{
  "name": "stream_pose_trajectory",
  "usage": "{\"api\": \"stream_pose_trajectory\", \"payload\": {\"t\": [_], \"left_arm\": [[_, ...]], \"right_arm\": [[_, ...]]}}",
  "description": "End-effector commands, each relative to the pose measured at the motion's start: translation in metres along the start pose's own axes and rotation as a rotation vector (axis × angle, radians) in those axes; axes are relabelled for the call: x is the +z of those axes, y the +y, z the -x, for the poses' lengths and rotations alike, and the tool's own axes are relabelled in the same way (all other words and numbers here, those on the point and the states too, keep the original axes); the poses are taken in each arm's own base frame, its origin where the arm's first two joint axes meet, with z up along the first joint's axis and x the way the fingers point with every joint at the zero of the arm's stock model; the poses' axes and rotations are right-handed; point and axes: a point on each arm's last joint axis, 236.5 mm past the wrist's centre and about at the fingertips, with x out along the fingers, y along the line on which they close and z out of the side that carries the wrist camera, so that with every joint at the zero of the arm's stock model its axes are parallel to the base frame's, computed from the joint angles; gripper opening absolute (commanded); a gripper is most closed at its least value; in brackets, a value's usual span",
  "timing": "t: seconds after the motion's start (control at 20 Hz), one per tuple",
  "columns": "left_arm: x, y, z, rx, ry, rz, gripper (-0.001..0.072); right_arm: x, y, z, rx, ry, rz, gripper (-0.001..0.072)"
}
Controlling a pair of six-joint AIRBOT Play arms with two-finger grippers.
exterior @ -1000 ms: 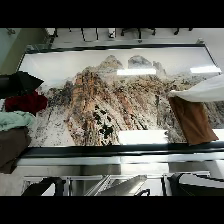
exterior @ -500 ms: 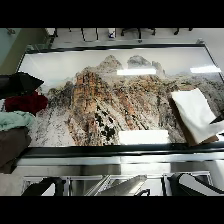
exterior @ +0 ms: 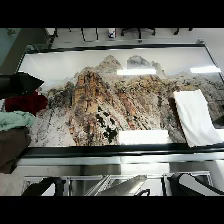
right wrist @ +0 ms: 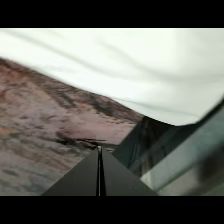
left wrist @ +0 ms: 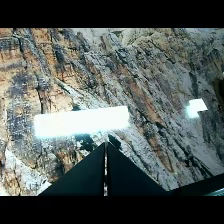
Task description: Fold the shirts.
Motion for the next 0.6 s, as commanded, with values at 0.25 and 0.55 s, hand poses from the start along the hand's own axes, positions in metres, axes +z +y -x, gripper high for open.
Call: {"api": "stream_pose_trajectory", "payload": {"t": [0.25,0.55], "left_arm": [[-0.106,-0.074,-0.060,-0.184,0.192,-0.012,0.0016],[-0.216,-0.061,-0.104,-0.160,0.384,0.090,0.0015]], "right_arm": [[-0.133,0.146,-0.050,0.246,-0.007,0.694,0.0024],[-0.274,0.155,-0.091,0.292,0.100,1.063,0.0024]]}}
